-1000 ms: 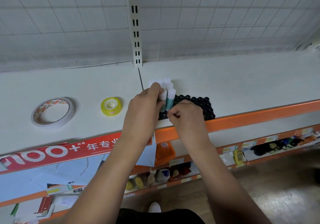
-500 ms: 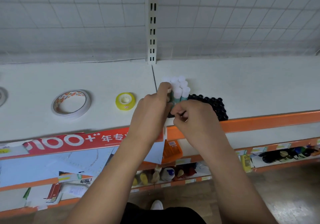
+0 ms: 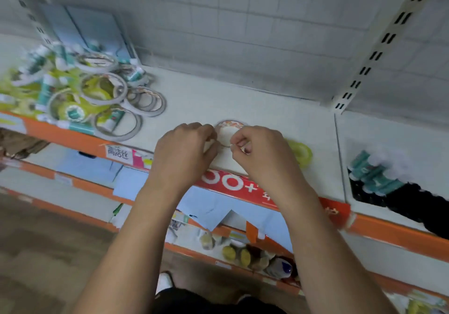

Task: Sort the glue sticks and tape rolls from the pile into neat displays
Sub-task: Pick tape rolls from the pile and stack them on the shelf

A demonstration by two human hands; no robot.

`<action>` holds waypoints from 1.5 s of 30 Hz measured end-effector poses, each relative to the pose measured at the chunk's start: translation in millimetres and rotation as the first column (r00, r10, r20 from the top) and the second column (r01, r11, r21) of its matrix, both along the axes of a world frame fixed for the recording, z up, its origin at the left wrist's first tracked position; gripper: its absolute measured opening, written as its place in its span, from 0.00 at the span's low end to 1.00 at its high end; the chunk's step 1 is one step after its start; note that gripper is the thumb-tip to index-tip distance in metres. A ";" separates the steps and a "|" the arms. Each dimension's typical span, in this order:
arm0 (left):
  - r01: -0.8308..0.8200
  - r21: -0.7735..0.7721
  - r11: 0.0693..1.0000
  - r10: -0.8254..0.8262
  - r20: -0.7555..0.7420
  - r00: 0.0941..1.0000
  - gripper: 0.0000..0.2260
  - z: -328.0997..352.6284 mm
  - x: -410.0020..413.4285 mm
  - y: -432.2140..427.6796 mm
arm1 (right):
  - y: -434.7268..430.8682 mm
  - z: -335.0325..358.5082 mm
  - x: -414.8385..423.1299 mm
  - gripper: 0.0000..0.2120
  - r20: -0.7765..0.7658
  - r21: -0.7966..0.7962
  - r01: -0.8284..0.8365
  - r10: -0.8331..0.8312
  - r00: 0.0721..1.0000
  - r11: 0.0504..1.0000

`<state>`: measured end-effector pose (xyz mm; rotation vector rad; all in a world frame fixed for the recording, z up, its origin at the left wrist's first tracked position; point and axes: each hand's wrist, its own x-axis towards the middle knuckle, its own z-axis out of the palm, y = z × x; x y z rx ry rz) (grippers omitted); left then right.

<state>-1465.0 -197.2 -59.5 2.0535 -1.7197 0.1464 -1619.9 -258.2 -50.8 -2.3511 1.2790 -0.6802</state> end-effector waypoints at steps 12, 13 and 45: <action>-0.038 -0.013 0.999 0.038 0.044 0.998 0.08 6.0 172.0 36.6 | 17.8 -1.9 187.1 0.06 0.026 0.025 -0.085 0.084 0.996 0.996; -0.026 -0.014 1.000 0.027 0.050 0.998 0.07 6.7 183.6 36.7 | 18.4 -0.9 198.6 0.06 0.035 0.021 -0.075 0.074 0.997 0.997; 0.089 0.002 0.996 -0.088 -0.060 0.994 0.28 15.1 267.9 -24.5 | -35.6 -19.8 247.1 0.22 0.111 0.291 -0.036 0.004 0.994 0.956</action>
